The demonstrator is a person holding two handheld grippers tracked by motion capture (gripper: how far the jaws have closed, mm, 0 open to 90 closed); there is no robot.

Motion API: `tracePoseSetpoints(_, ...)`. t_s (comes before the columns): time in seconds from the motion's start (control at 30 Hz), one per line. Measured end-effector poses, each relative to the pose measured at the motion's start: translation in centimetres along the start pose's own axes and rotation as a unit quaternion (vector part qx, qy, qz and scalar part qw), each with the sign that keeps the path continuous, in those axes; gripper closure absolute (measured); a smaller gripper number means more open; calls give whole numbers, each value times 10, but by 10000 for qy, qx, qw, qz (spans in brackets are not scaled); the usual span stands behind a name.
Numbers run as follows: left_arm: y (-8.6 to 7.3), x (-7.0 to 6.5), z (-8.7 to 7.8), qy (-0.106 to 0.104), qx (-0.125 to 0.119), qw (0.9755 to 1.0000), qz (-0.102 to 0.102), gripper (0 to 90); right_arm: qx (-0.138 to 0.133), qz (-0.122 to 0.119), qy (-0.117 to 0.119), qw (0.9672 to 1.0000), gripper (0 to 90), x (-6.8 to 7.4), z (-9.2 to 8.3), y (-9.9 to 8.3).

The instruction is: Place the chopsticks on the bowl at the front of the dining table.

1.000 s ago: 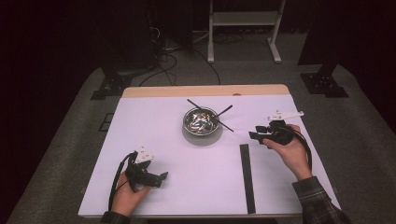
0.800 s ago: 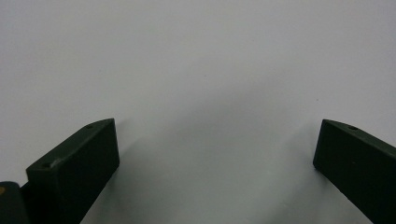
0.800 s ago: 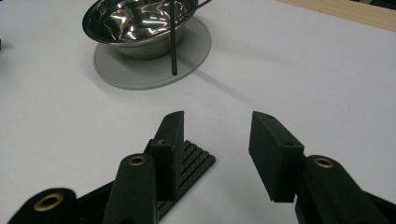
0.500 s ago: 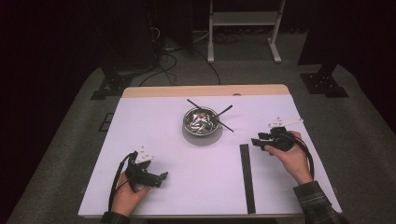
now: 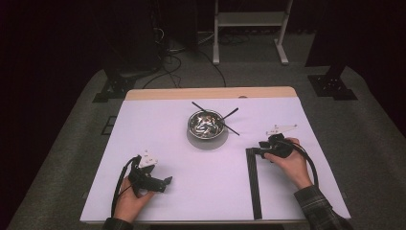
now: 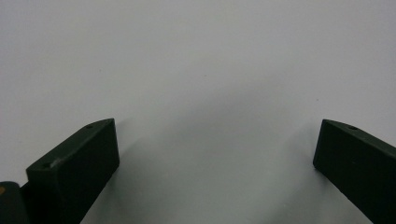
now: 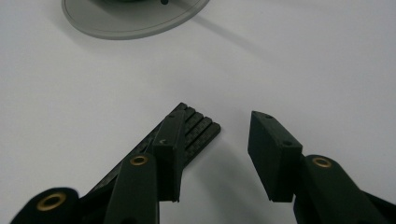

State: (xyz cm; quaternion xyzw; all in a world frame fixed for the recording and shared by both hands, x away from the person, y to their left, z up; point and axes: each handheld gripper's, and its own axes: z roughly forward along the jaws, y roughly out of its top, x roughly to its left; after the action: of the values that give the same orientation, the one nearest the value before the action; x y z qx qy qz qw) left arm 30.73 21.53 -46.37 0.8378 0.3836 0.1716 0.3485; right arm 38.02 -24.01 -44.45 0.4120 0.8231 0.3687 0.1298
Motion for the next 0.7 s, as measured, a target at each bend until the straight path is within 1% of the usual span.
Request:
tracePoseSetpoints(0.3,0,0,0,3,1,10000,-3,0,80,-43,-4,10000,554,1,5,-1)
tracePoseSetpoints(0.7,0,0,0,3,0,10000,-3,0,149,-44,-33,9999,554,2,7,-2)
